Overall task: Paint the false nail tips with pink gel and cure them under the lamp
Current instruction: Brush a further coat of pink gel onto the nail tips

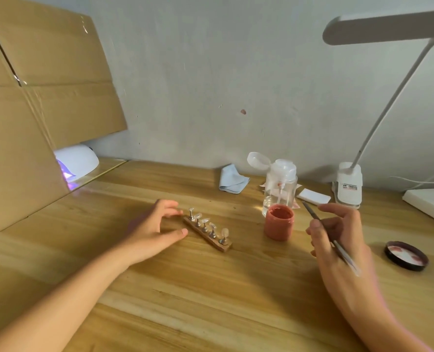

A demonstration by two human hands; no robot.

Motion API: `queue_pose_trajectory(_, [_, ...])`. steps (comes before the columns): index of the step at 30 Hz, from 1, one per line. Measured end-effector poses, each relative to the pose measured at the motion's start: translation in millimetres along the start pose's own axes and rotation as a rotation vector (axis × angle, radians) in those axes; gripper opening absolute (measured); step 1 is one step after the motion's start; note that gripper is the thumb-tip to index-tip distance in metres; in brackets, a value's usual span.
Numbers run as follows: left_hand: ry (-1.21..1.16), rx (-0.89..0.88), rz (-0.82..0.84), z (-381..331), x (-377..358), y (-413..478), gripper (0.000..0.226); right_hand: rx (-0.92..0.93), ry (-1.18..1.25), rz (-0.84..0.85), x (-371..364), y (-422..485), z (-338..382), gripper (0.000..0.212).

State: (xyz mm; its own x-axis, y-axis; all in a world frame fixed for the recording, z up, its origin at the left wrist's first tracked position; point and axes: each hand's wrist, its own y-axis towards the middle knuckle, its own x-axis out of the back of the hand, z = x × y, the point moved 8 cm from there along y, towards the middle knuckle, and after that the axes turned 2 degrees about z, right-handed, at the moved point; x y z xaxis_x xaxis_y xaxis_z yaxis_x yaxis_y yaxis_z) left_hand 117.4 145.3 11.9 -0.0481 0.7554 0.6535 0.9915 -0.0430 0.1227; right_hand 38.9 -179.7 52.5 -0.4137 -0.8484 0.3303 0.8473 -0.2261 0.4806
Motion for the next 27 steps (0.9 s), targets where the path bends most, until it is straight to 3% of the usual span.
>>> queue_pose_trajectory(3, [0.065, -0.102, -0.055, -14, -7, 1, 0.038, -0.011, -0.004, -0.006, 0, 0, 1, 0.028])
queue_pose_trajectory(7, [0.127, -0.149, 0.009, -21, -17, -4, 0.016, -0.030, 0.004, -0.012, 0, -1, 2, 0.025])
queue_pose_trajectory(11, [0.093, -0.114, -0.073, -17, -13, -6, 0.031, -0.037, 0.015, 0.001, -1, 0, 1, 0.020])
queue_pose_trajectory(15, [0.218, -0.162, -0.206, -26, -11, -11, 0.029, -0.009, 0.048, 0.012, 0, 0, 3, 0.015])
queue_pose_trajectory(19, [0.013, -0.090, -0.123, -18, -12, -6, 0.019, 0.004, 0.126, 0.044, -2, -3, 3, 0.016])
queue_pose_trajectory(27, [0.010, -0.102, -0.073, -25, -19, -2, 0.016, -0.033, 0.162, 0.022, -1, -1, -2, 0.015])
